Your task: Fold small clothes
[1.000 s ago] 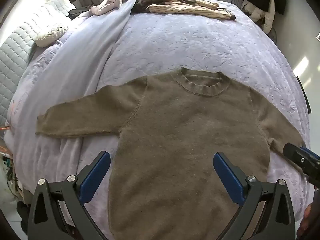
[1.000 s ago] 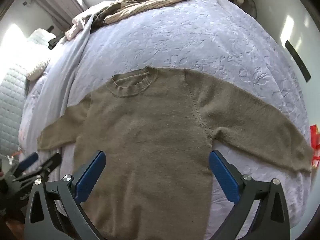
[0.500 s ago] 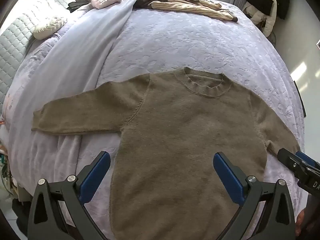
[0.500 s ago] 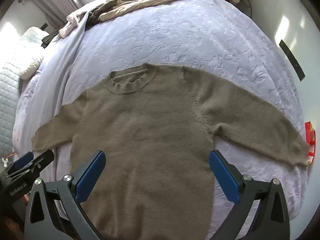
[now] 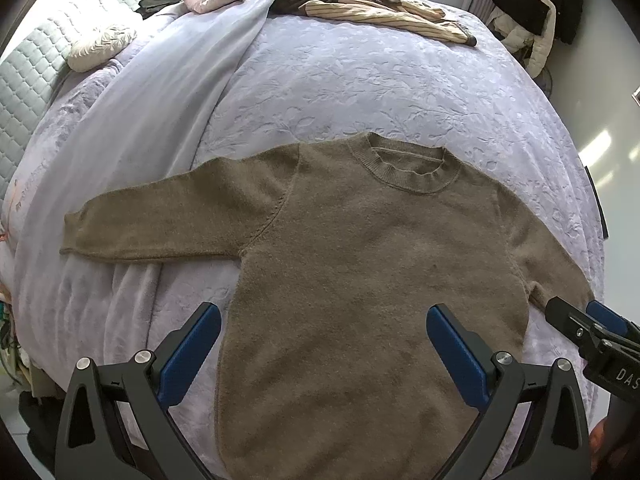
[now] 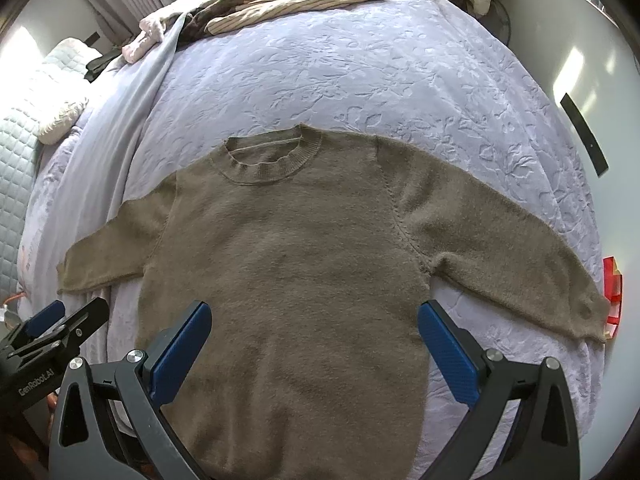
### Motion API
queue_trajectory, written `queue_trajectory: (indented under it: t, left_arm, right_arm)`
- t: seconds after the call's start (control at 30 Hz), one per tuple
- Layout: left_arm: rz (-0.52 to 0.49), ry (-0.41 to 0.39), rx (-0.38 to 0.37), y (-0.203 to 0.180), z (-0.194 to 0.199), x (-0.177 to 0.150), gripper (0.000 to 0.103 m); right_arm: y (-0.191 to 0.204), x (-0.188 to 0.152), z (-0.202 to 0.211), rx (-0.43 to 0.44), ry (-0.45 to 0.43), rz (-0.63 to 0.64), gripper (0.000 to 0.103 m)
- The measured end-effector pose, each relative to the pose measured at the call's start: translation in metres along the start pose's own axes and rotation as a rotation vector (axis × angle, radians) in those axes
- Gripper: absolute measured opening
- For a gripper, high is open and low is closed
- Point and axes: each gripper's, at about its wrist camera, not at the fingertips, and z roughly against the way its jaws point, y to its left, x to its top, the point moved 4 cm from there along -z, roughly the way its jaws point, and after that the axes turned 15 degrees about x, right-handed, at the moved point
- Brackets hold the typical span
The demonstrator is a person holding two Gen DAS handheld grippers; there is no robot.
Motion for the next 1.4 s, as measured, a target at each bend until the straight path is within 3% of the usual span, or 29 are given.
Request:
queue_trajectory:
  t: [1.4]
  left_arm:
    - [0.006, 0.047, -0.013, 0.012, -0.009, -0.004, 0.103]
  right_arm:
    - [0.008, -0.006, -0.002, -0.042, 0.008, 0.016, 0.103]
